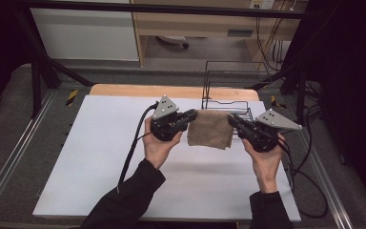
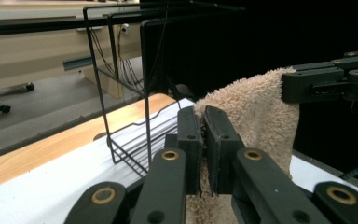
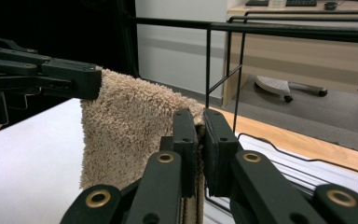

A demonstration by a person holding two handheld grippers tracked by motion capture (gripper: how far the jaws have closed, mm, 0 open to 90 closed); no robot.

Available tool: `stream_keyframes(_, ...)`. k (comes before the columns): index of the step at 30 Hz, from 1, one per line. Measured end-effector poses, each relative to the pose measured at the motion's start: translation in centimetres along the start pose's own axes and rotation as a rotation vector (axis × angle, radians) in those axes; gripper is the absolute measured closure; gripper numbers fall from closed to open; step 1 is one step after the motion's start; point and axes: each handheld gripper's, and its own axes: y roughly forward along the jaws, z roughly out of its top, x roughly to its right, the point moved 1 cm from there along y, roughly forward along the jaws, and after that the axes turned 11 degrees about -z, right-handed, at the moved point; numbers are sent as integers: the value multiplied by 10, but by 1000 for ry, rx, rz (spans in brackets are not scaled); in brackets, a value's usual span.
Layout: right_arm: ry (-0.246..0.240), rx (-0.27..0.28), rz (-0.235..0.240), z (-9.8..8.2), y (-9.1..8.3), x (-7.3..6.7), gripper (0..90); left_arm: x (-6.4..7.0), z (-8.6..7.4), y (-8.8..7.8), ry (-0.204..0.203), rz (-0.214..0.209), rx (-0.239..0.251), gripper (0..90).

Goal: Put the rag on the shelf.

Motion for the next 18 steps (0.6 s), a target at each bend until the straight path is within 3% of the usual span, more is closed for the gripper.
stream_keyframes(18,19,77,-39,30,-6,20,847,1,32,17,28,-2,83,855)
